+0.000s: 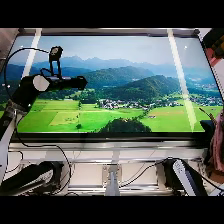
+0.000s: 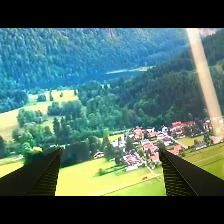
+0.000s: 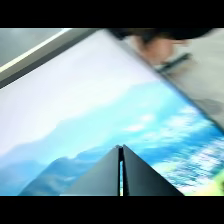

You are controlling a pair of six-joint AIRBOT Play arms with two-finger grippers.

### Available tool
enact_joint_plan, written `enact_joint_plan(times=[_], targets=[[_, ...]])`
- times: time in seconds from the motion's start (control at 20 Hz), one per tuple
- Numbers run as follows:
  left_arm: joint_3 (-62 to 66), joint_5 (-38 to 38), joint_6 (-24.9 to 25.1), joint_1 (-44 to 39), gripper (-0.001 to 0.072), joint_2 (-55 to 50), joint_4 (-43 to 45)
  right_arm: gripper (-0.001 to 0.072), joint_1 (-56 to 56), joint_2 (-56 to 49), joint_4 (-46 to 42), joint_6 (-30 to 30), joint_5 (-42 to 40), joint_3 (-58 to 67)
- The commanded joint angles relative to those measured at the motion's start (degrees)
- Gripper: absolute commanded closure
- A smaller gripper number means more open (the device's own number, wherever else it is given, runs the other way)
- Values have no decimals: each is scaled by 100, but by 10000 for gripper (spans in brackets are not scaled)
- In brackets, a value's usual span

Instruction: Fold the clothes and pants, and hang the long-sleeved shirts on hangers.

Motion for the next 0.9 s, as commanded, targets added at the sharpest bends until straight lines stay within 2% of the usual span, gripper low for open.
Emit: enact_joint_plan(times=[0.0, 0.15, 0.3, 0.45, 0.85], targets=[[2, 42, 0, 4, 14, -4, -2, 681, 2072, -267, 131, -479, -120, 0], [2, 44, 0, 4, 13, -4, -2, 682, 3720, -546, -144, -1021, -127, 0], [2, 44, 0, 4, 14, -4, -2, 682, 4647, -839, -761, -1327, -66, 0], [2, 46, -2, 4, 13, -4, -2, 682, 4795, -1043, -942, -1333, 179, 0], [2, 46, 0, 4, 13, -4, -2, 681, 4795, -1056, -927, -1333, 127, 0]])
